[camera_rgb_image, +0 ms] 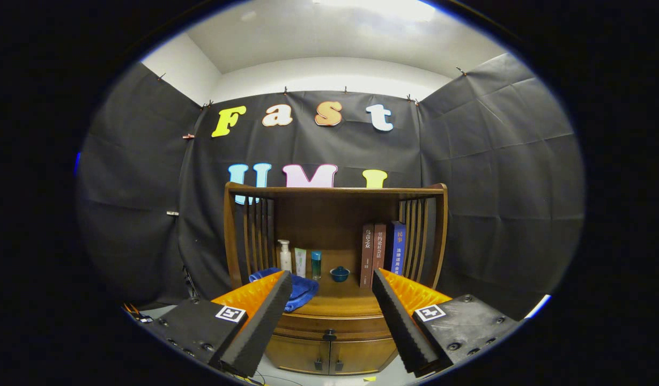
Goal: Pull open the drawer, take out the items inside it, and place them on the countertop above the cabinet.
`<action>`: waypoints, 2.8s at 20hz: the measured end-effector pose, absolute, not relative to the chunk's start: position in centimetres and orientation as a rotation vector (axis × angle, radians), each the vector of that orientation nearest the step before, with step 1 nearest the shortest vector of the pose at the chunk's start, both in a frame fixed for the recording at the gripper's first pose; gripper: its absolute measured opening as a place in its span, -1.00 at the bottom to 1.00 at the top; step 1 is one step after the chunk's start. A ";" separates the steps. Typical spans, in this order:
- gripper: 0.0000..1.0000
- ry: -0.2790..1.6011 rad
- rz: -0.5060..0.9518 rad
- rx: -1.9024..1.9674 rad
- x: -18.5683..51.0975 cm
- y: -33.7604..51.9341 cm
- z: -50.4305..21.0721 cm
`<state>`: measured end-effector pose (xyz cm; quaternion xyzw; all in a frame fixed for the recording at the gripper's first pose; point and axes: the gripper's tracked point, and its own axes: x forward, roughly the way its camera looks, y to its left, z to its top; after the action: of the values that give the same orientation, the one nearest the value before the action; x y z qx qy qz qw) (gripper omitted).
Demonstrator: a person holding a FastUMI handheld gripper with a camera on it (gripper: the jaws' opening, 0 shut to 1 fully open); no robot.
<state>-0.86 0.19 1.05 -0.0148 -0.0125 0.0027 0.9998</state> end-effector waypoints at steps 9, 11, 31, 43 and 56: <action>0.98 0.014 -0.011 -0.013 0.5 -0.8 -1.7; 0.98 0.027 -0.007 -0.018 1.0 -0.5 -2.9; 0.98 0.293 -0.007 0.001 11.7 -0.1 -23.5; 0.98 0.482 -0.059 0.026 16.6 -1.3 -35.8; -0.12 0.514 -0.035 -0.060 16.4 -0.4 -36.2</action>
<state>16.39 -0.43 -36.25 -0.0297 0.2539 -0.0172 0.9666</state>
